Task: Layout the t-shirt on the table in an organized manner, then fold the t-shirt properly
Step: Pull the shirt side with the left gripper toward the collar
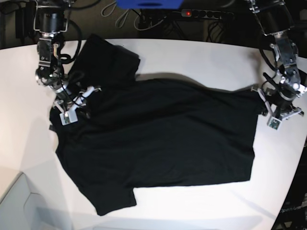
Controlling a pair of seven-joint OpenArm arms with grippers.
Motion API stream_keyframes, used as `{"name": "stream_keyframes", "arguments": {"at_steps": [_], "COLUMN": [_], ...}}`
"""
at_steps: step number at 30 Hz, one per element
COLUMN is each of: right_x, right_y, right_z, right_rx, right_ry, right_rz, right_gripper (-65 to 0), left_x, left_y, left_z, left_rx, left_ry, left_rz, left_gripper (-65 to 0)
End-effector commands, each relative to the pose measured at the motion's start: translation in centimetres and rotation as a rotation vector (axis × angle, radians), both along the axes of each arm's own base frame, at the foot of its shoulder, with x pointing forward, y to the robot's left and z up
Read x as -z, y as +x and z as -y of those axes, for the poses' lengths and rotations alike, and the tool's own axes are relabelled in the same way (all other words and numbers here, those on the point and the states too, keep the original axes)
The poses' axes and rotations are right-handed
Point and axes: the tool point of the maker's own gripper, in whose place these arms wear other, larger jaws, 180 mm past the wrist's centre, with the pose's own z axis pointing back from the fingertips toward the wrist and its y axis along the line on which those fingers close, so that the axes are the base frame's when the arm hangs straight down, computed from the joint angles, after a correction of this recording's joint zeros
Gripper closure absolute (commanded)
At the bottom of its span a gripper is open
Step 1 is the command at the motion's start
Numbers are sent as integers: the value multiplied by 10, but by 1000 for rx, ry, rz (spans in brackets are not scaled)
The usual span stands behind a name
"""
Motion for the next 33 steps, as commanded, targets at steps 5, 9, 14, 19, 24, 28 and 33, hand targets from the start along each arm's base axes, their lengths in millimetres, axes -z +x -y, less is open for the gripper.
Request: {"name": "stream_keyframes", "arguments": {"at_steps": [5,9,14,19,24,28,33], "right_x": [-24,-26,-25,-26,-25,-27,-27], "right_y": [11,11,11,11,11,14,13], "right_z": [4,1,-1,1,2,1,1], "right_rx": [-4,-6,-10,-6,-5,-5,-4], "right_ry": [-27,-23,-21,-23,-26,-23,-23], "right_rz": [69,75,74,75,73,79,78], "right_gripper": [-36,-36,-36,-36,-36,-36,-36], "left_x": [-18,-12,2,22,32,32,33], "left_y": [6,4,1,-6,-8,-8,-9], "left_z": [-6,-5,3,6,13,14,14], "left_rx": [-11,-42,-49,-60,-66,-63,-63], "left_ry": [12,-22,-60,-91,-118,-120,-120], "left_rz": [58,61,34,-15,-31,-32,-35], "left_gripper": [-367,-486,-500,-499,-499,-498,-403]}}
